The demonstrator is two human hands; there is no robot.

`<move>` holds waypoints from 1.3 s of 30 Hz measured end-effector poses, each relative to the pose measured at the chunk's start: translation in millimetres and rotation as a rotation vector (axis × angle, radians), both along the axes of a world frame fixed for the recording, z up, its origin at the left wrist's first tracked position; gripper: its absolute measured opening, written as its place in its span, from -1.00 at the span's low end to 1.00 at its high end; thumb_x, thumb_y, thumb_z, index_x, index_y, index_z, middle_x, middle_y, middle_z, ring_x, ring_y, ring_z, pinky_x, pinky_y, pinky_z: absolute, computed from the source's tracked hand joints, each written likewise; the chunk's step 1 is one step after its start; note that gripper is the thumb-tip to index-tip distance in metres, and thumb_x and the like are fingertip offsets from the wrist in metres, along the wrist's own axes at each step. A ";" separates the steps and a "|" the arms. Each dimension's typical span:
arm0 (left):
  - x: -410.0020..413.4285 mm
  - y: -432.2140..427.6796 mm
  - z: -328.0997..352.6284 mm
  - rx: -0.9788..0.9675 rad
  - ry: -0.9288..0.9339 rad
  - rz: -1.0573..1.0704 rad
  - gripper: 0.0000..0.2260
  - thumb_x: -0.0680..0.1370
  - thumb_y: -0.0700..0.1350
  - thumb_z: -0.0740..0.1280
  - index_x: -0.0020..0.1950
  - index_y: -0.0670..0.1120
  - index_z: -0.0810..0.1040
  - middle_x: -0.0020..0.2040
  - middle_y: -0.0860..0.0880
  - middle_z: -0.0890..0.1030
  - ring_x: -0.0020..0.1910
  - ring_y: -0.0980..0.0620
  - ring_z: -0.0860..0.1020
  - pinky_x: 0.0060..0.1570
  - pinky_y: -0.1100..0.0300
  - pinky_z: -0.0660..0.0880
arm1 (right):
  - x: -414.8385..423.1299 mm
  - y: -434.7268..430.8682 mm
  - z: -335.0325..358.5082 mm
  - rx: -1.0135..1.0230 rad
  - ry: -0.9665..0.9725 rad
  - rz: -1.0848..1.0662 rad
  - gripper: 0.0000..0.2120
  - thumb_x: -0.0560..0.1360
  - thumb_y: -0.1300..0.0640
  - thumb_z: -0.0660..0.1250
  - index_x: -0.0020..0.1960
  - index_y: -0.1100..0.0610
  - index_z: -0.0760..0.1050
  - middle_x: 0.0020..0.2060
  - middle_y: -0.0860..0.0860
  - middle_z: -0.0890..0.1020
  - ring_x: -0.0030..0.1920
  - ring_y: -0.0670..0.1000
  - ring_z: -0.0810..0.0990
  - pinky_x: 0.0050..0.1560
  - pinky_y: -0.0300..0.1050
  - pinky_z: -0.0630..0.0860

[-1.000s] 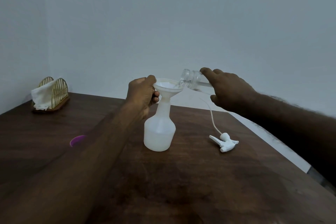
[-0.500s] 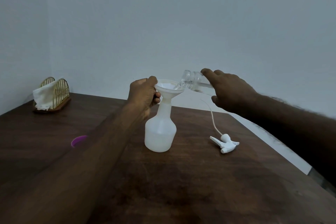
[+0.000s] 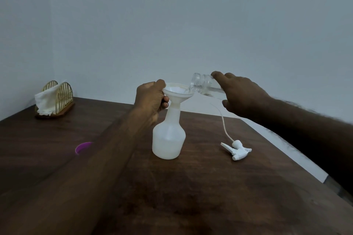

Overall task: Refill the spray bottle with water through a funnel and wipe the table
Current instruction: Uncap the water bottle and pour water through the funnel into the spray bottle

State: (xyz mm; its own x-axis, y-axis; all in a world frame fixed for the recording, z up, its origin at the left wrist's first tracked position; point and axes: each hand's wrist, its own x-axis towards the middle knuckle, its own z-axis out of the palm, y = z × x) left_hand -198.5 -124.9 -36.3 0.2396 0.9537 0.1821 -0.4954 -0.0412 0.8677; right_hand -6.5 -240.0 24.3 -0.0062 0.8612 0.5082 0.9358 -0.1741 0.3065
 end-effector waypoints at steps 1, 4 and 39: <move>-0.4 0.0 0.0 -0.002 -0.002 0.000 -0.92 0.50 -0.25 0.25 -0.20 -0.19 0.44 -0.59 0.04 0.35 -0.58 0.11 0.35 -0.57 0.29 0.31 | 0.2 0.3 0.1 -0.002 0.000 -0.002 -0.35 0.42 0.33 0.30 0.43 0.01 0.17 0.05 0.10 0.51 -0.12 0.19 0.50 -0.19 0.07 0.53; 0.4 -0.6 0.7 -0.013 -0.009 -0.004 -0.90 0.50 -0.24 0.26 -0.22 -0.19 0.44 -0.59 0.03 0.35 -0.58 0.11 0.35 -0.57 0.28 0.30 | 1.5 -0.1 0.3 -0.006 -0.003 -0.011 -0.35 0.43 0.33 0.30 0.43 0.00 0.16 0.06 0.10 0.51 -0.11 0.20 0.50 -0.19 0.07 0.53; 1.4 0.5 -0.7 0.003 -0.029 -0.005 -0.85 0.50 -0.25 0.26 -0.27 -0.17 0.41 -0.60 0.03 0.34 -0.59 0.11 0.34 -0.58 0.30 0.30 | -2.7 -1.2 -0.4 -0.002 -0.014 -0.016 -0.36 0.44 0.35 0.27 0.44 0.03 0.18 0.07 0.12 0.51 -0.08 0.22 0.51 -0.16 0.08 0.54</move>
State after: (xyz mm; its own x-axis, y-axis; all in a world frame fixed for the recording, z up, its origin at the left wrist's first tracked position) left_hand -197.1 -124.4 -37.0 0.2386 0.9521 0.1914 -0.5203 -0.0410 0.8530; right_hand -9.2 -241.2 24.0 0.0005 0.8622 0.5065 0.9283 -0.1887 0.3203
